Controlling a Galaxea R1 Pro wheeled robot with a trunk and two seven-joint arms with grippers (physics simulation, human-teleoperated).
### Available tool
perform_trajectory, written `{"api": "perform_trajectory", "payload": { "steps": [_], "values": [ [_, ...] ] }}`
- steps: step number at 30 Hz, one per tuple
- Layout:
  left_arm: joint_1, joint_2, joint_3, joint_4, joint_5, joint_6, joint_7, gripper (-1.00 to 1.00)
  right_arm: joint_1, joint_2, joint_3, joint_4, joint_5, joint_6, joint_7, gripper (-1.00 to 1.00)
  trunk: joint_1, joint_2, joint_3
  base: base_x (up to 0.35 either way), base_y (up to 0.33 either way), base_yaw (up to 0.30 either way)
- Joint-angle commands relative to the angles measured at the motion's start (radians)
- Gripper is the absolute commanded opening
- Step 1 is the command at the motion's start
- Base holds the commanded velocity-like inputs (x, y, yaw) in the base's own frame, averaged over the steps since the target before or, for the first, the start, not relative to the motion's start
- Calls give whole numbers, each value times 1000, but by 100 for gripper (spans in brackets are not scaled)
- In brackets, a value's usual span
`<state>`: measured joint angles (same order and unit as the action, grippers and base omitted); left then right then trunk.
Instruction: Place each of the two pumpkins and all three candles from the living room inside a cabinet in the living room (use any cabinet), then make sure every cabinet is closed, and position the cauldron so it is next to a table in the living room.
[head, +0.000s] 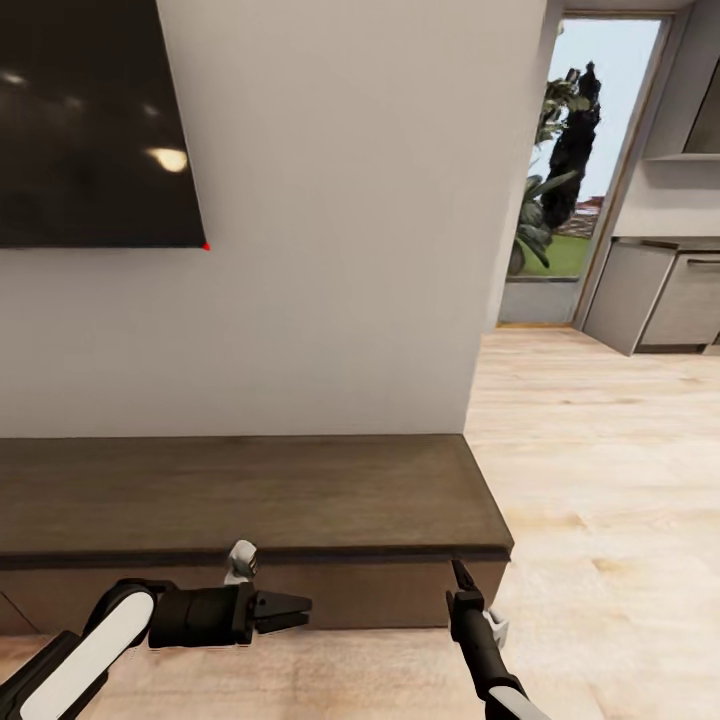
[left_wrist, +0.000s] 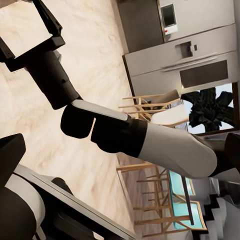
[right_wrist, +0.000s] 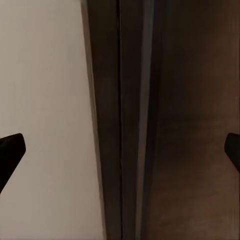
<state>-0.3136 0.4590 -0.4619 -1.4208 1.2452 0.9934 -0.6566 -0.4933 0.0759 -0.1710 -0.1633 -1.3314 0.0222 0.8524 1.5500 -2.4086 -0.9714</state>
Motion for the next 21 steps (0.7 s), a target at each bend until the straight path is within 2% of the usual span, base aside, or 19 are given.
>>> {"api": "perform_trajectory", "payload": {
  "steps": [1, 10, 14, 18, 21],
  "values": [
    [-1, 0, -1, 0, 1, 2, -3, 100, -1, 0, -7, 1, 3, 2, 3, 100, 0, 0, -1, 168, 0, 0],
    [-1, -1, -1, -1, 2, 2, -4, 100, -1, -1, -7, 2, 3, 1, 0, 100, 0, 0, -1, 33, 0, 0],
    [-1, -3, -1, -1, 2, 2, -5, 100, -1, -1, -7, 2, 3, 1, -1, 100, 16, -28, -13, 1, 0, 0],
    [-1, -4, -1, -1, 2, 2, -5, 100, -1, -1, -7, 2, 3, 1, -1, 100, 16, -28, -13, 0, 0, 0],
    [-1, -4, -1, -1, 2, 2, -5, 100, -1, -1, -6, 1, 3, 1, -1, 100, 27, -49, -23, 0, 0, 0]
  ]
}}
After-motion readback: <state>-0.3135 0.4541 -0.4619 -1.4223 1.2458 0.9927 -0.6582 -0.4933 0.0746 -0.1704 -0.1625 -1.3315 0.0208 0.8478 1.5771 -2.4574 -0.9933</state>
